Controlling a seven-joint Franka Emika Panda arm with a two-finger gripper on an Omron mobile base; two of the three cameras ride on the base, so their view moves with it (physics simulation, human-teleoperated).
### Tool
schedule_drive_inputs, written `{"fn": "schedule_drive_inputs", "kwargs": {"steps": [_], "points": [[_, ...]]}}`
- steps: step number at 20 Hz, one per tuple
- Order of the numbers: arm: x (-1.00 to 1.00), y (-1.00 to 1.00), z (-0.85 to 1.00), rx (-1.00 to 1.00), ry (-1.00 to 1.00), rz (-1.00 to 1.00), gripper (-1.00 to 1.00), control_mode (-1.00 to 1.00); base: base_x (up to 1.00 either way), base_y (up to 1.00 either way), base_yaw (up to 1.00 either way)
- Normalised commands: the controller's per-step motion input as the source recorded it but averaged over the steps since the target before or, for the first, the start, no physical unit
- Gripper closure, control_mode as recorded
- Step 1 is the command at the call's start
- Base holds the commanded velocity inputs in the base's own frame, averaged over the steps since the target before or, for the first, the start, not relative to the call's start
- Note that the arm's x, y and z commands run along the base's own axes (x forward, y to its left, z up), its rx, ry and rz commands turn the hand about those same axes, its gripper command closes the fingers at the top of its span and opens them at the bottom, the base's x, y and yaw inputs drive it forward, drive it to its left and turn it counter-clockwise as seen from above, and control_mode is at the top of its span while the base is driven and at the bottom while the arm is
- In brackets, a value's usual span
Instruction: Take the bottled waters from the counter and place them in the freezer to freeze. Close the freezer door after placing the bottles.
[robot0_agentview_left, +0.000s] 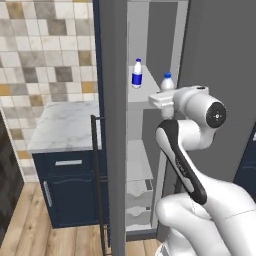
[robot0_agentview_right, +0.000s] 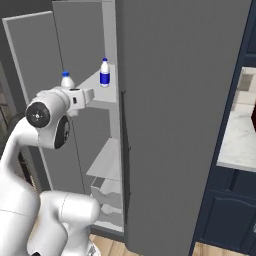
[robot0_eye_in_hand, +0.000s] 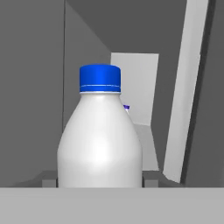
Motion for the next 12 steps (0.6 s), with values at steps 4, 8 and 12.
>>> {"fn": "schedule_drive_inputs", "kwargs": {"steps": [4,8,12], "points": [[0.38,0.04,0.0,0.07,0.0,0.0,1.0,-1.0,0.0,0.0,0.0],[0.3,0.0,0.0,0.13,-0.01,-0.03,1.0,-1.0,0.0,0.0,0.0],[0.1,0.0,0.0,0.05,0.0,-0.16,1.0,-1.0,0.0,0.0,0.0]]}}
